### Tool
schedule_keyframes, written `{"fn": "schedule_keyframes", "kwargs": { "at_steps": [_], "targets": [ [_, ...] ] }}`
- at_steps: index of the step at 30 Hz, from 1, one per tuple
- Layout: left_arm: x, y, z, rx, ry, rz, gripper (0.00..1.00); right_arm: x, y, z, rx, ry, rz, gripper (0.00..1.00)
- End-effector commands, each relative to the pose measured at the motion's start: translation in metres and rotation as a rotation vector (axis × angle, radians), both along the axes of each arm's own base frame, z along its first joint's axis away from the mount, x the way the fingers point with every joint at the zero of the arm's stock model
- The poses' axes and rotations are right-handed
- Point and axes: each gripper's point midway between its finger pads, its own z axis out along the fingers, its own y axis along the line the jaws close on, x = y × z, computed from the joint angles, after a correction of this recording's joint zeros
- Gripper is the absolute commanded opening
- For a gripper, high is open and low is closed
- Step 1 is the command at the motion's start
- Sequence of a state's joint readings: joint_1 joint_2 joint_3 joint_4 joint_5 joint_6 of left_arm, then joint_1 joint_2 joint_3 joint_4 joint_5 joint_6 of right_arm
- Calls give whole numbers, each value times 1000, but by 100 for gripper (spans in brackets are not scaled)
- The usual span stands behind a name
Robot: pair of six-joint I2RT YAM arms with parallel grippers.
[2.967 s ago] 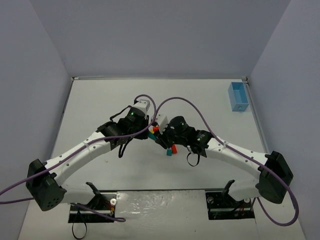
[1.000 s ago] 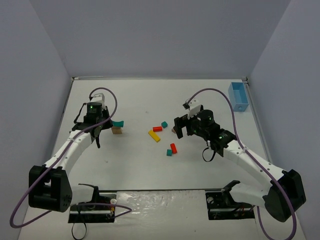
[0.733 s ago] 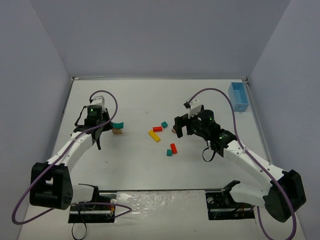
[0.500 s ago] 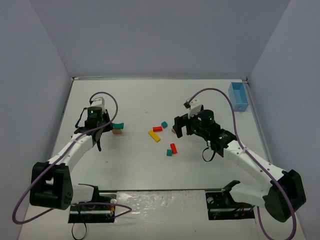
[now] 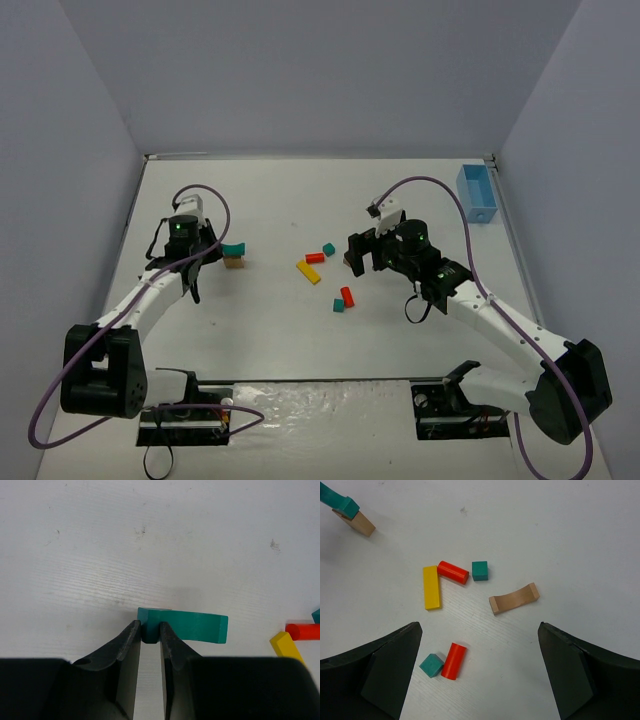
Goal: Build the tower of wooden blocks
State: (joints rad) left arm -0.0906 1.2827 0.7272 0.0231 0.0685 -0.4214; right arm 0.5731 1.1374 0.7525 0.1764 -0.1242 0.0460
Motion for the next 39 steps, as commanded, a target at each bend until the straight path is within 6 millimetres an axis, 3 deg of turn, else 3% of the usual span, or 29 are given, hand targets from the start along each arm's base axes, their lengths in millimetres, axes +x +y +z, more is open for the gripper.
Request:
{"fn": "schedule_keyframes", "kwargs": {
  "at_steps": [1, 39],
  "targets": [
    [14, 0, 22, -30, -97, 3, 0, 9, 6, 20, 55, -70, 8, 100],
    [15, 2, 2, -60, -62, 7, 0, 8, 11, 16, 55, -53, 44, 100]
  ]
}}
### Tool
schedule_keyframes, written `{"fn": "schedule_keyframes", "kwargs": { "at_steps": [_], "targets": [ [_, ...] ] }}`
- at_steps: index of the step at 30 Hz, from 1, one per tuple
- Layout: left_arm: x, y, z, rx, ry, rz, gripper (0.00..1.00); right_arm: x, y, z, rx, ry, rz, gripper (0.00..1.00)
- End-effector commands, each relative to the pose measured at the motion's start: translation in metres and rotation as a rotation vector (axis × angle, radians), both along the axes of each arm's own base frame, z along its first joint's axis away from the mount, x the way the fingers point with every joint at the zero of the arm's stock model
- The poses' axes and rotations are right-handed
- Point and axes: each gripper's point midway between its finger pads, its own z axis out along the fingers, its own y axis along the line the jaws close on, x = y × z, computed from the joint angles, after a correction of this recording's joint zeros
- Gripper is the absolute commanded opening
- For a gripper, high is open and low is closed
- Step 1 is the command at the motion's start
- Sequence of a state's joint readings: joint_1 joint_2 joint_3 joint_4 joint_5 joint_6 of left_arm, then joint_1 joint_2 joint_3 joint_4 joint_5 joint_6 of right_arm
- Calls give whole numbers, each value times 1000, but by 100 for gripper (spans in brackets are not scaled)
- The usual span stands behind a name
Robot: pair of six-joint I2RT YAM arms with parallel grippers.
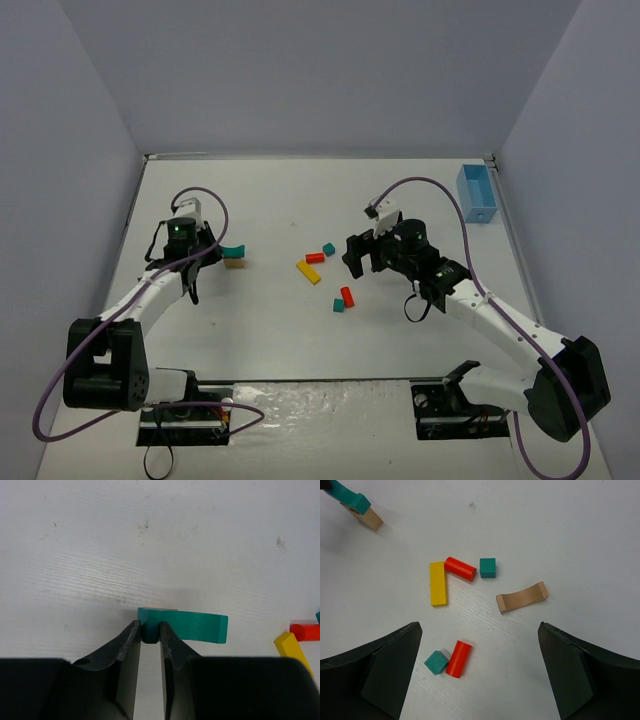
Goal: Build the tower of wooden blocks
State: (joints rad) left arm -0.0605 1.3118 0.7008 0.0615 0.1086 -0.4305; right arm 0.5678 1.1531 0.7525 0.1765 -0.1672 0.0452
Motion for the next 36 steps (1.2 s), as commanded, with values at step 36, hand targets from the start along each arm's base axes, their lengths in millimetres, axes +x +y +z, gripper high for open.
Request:
{"fn": "schedule_keyframes", "kwargs": {
  "at_steps": [36],
  "targets": [
    [13, 6, 10, -29, -68, 28, 15, 11, 8, 19, 48, -67, 19, 100]
  ]
}}
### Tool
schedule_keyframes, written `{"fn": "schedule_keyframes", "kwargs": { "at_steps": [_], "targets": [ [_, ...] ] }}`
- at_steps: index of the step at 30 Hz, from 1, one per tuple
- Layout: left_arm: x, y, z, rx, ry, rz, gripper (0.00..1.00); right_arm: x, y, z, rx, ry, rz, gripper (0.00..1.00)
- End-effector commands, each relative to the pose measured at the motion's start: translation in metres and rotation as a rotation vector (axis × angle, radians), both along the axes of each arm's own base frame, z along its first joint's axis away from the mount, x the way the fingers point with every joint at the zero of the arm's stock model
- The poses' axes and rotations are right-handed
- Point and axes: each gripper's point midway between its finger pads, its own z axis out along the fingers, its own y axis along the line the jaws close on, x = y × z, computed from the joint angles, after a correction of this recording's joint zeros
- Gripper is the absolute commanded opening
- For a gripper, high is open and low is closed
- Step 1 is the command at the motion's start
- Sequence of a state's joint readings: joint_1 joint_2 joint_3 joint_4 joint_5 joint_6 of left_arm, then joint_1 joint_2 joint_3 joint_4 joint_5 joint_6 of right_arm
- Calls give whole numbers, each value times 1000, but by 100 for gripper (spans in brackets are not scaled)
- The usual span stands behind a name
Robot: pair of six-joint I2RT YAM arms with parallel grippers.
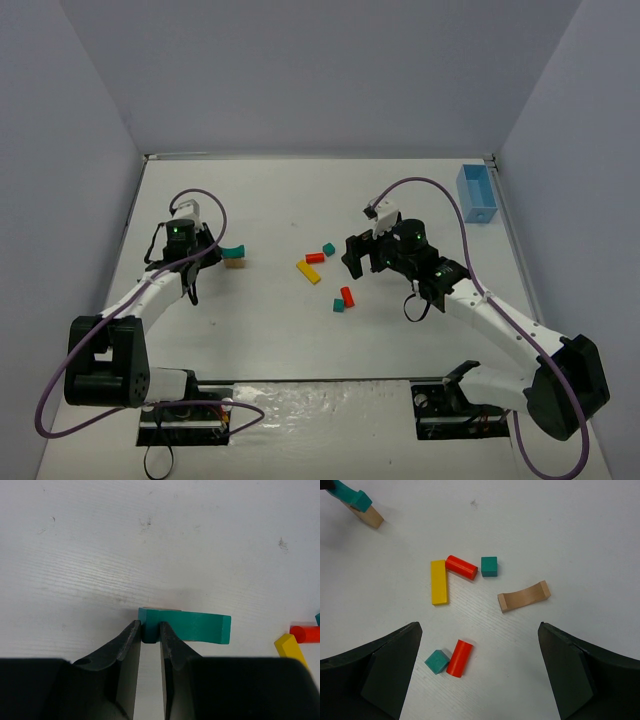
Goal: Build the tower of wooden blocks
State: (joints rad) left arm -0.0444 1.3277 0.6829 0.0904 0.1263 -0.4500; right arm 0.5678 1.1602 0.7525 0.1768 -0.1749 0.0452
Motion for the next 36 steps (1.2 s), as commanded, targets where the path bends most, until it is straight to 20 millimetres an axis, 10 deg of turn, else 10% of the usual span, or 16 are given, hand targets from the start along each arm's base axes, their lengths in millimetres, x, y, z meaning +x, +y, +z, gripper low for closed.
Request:
{"fn": "schedule_keyframes", "kwargs": {
  "at_steps": [1, 13, 23, 36],
  "targets": [
    [14, 4, 17, -3, -75, 14, 16, 11, 7, 22, 50, -76, 12, 100],
    [15, 2, 24, -8, -91, 3, 47, 11, 7, 21, 48, -74, 14, 100],
    [10, -6, 99, 14, -169, -77, 64, 11, 7, 28, 61, -87, 12, 100],
    [-22, -153, 124, 172, -85, -645, 94, 0, -8, 55, 128, -125, -47, 100]
  ]
}}
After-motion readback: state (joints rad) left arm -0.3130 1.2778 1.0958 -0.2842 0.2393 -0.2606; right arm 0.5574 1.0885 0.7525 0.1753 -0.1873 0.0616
